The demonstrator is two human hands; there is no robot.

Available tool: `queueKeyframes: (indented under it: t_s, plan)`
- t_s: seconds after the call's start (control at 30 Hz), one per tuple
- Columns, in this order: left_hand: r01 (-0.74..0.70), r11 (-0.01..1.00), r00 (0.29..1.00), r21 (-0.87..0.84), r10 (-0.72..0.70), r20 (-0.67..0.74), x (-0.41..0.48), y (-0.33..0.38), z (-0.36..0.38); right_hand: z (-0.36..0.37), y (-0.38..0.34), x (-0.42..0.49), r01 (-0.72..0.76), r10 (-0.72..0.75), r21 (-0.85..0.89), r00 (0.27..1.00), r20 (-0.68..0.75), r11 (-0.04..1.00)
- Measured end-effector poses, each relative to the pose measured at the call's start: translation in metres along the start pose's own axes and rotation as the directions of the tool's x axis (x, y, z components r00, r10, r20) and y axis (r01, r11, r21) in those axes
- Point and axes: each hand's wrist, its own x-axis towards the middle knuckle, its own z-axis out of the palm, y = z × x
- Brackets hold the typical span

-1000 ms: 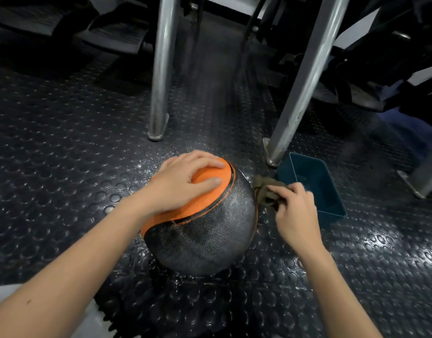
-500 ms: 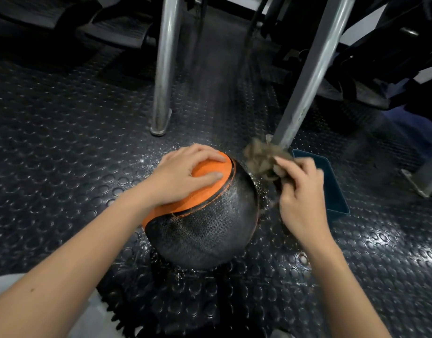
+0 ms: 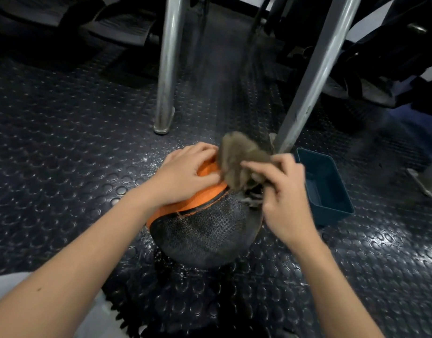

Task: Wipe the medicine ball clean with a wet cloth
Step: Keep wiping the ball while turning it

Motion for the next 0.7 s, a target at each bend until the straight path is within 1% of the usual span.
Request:
queueKeyframes:
  t_s: [0.03, 0.1, 0.2, 0.23, 0.27, 0.3, 0.37, 0.43, 0.47, 0.53, 0.57, 0.6, 0.63, 0.67, 0.7]
  plan:
    - [0.004, 1.0, 1.0, 0.012, -0.004, 0.001, 0.0, 0.0, 0.001, 0.005, 0.002, -0.003, -0.004, 0.003, 0.012, 0.999, 0.037, 1.0]
    - [-0.003, 1.0, 1.0, 0.005, 0.003, 0.007, 0.001, 0.002, 0.002, 0.009, 0.017, -0.008, -0.1, 0.1, -0.008, 0.993, 0.059, 0.995]
    - [-0.003, 1.0, 1.0, -0.011, 0.004, 0.018, -0.001, 0.005, 0.002, 0.002, 0.04, -0.008, -0.267, 0.295, -0.235, 0.95, 0.097, 0.935]
    - [-0.003, 1.0, 1.0, -0.013, 0.003, 0.012, -0.002, 0.004, 0.001, -0.002, 0.042, -0.005, -0.294, 0.327, -0.262, 0.941, 0.091, 0.919]
    - [-0.002, 1.0, 1.0, -0.017, 0.002, 0.004, -0.002, 0.004, 0.0, -0.005, 0.04, -0.002, -0.295, 0.319, -0.245, 0.945, 0.066, 0.924]
    - [-0.001, 1.0, 1.0, -0.024, 0.001, -0.002, -0.002, 0.004, 0.0, -0.007, 0.033, 0.002, -0.259, 0.268, -0.192, 0.963, 0.025, 0.947]
    - [0.002, 1.0, 1.0, -0.026, -0.002, -0.01, -0.003, 0.002, 0.0, -0.009, 0.014, 0.006, -0.118, 0.117, -0.067, 0.993, -0.024, 0.991]
    - [-0.004, 1.0, 1.0, 0.013, 0.004, -0.018, -0.002, 0.001, 0.002, -0.004, 0.003, 0.002, -0.019, 0.02, -0.021, 1.0, 0.023, 1.0]
    - [-0.004, 1.0, 1.0, 0.022, 0.004, -0.017, -0.001, 0.002, 0.002, 0.0, 0.003, -0.001, -0.018, 0.02, -0.028, 0.998, 0.053, 0.999]
    - [-0.006, 1.0, 1.0, 0.004, 0.006, 0.0, 0.0, 0.003, 0.002, 0.006, 0.019, -0.005, -0.114, 0.122, -0.093, 0.988, 0.091, 0.989]
    - [-0.01, 1.0, 1.0, -0.008, 0.01, 0.005, 0.0, 0.003, 0.002, 0.006, 0.029, -0.006, -0.17, 0.193, -0.18, 0.974, 0.115, 0.969]
    - [-0.013, 1.0, 1.0, -0.017, 0.013, 0.008, -0.002, 0.003, 0.002, 0.004, 0.039, -0.008, -0.235, 0.279, -0.263, 0.95, 0.143, 0.936]
    - [-0.016, 1.0, 1.0, -0.023, 0.016, 0.007, -0.002, 0.003, 0.002, 0.002, 0.045, -0.009, -0.304, 0.362, -0.299, 0.919, 0.159, 0.905]
    - [-0.017, 1.0, 1.0, -0.024, 0.017, 0.001, -0.003, 0.002, 0.002, 0.0, 0.046, -0.008, -0.356, 0.409, -0.282, 0.9, 0.154, 0.891]
    - [-0.018, 1.0, 1.0, -0.023, 0.018, -0.005, -0.003, 0.001, 0.001, -0.002, 0.044, -0.006, -0.371, 0.405, -0.229, 0.905, 0.126, 0.9]
